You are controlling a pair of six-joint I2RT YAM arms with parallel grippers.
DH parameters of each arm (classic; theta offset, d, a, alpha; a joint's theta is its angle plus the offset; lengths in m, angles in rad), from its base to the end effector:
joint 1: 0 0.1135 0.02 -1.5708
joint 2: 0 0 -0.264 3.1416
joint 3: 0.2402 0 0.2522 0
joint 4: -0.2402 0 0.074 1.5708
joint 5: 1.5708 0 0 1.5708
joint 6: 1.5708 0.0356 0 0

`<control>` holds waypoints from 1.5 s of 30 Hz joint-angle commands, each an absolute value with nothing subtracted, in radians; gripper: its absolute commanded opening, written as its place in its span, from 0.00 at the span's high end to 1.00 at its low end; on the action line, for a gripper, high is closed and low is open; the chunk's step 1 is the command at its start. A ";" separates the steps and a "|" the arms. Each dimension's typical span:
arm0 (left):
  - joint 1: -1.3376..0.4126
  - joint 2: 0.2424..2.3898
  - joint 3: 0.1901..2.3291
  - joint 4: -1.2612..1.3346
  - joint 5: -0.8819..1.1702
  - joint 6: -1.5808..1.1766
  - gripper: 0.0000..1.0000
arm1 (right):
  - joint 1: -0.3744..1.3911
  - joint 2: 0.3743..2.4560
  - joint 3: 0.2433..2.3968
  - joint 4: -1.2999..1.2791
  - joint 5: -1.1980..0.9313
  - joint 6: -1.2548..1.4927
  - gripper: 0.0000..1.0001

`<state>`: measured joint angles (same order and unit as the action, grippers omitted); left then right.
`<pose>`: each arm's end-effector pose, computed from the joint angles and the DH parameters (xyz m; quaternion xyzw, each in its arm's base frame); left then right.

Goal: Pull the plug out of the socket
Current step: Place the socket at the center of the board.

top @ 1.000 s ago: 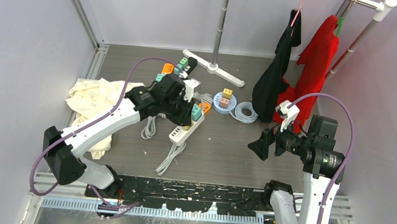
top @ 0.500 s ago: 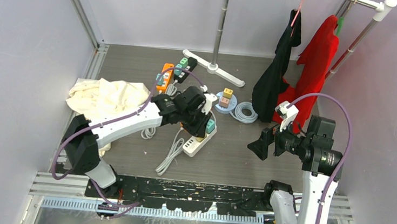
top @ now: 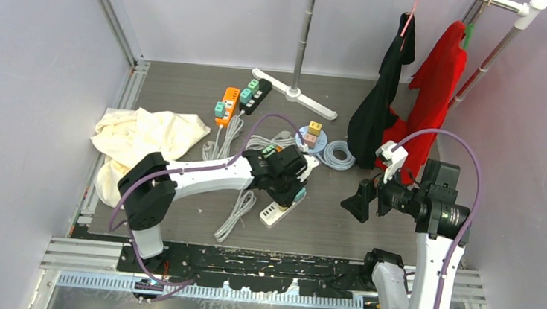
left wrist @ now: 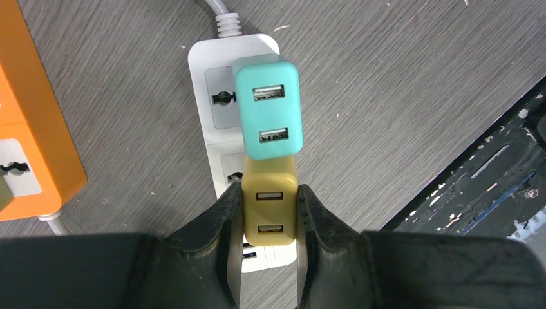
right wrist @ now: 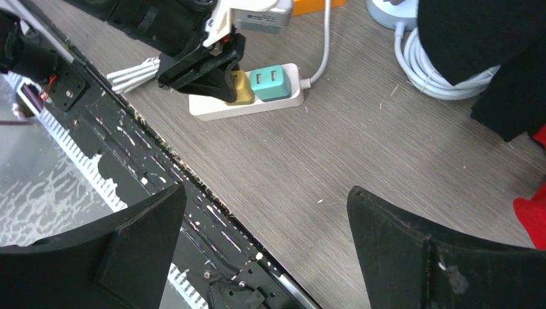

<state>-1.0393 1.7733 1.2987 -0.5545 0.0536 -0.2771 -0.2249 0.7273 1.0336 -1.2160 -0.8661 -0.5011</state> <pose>0.1884 -0.3241 0.2197 0.3649 0.8914 -0.1840 0.1958 0.1014 0.0046 0.3435 -0.2531 0.8316 0.2665 0.4163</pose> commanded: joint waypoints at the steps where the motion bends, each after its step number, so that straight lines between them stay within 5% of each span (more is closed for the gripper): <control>1: -1.058 1.757 1.272 -0.453 0.064 -0.223 0.96 | -0.226 0.737 1.030 -1.287 -0.958 -0.686 0.00; 6: -1.057 1.724 1.225 -0.420 0.059 -0.225 0.49 | -0.226 0.760 1.003 -1.453 -1.063 -1.086 0.00; 8: -1.057 1.706 1.218 -0.416 0.046 -0.231 0.38 | -0.224 0.775 0.989 -1.512 -1.088 -1.228 0.00; 23: -1.052 1.487 1.181 -0.468 -0.062 -0.223 0.24 | -0.180 0.936 0.978 -1.523 -1.052 -1.491 0.00; 31: -1.022 1.394 1.043 -0.480 -0.109 -0.263 0.40 | -0.060 0.998 0.973 -1.453 -1.024 -1.419 0.05; 39: -1.022 1.427 0.922 -0.420 -0.096 -0.341 0.83 | 0.036 1.019 0.899 -1.076 -0.881 -0.892 0.27; 45: -1.022 1.494 0.912 -0.372 -0.029 -0.362 0.89 | 0.057 1.011 0.858 -0.969 -0.803 -0.688 0.44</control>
<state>-1.0252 1.4673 0.9085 -0.4599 -0.0731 -0.3344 0.0433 1.0264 0.8719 -1.1080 -0.8658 -0.8970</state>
